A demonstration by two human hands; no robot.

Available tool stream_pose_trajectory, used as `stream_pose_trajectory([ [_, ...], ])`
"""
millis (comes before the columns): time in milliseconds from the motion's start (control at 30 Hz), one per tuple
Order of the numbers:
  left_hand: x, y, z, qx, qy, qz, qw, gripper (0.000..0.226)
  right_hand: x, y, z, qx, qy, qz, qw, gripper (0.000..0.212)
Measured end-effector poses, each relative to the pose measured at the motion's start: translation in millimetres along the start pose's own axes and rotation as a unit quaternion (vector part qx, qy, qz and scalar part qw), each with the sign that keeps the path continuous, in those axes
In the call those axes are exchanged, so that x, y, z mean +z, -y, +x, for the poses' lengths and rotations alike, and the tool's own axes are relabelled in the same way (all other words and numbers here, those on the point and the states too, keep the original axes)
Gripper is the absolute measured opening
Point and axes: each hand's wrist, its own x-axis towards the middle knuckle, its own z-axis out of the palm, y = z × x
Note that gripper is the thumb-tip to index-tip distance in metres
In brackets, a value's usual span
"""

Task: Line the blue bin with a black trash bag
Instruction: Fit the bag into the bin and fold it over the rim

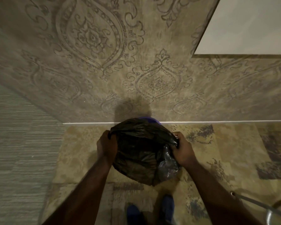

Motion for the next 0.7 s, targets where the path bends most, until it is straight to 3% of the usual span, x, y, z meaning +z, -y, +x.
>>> stream_pose_trajectory([
  [133, 19.7, 20.4, 2.6, 0.006, 0.006, 0.011, 1.0, 0.025, 21.0, -19.4, 6.0, 0.019, -0.007, 0.0, 1.0, 0.027],
  [233, 36.1, 27.6, 12.6, 0.017, 0.007, 0.011, 1.0, 0.022, 30.9, -35.7, 18.3, 0.037, -0.053, 0.028, 0.997, 0.011],
  [400, 56.9, 42.7, 29.7, 0.097, -0.018, -0.046, 0.994, 0.009, 41.2, -69.7, 54.0, 0.116, -0.096, 0.147, 0.978, 0.051],
  [567, 82.7, 78.7, 50.3, 0.114, 0.0, -0.019, 0.993, 0.016, 67.4, -105.7, 86.9, 0.159, -0.1, 0.194, 0.963, 0.055],
  [700, 112.5, 115.9, 58.3, 0.111, -0.004, -0.039, 0.993, 0.017, 95.3, -141.2, 101.5, 0.129, -0.095, 0.188, 0.969, 0.06],
])
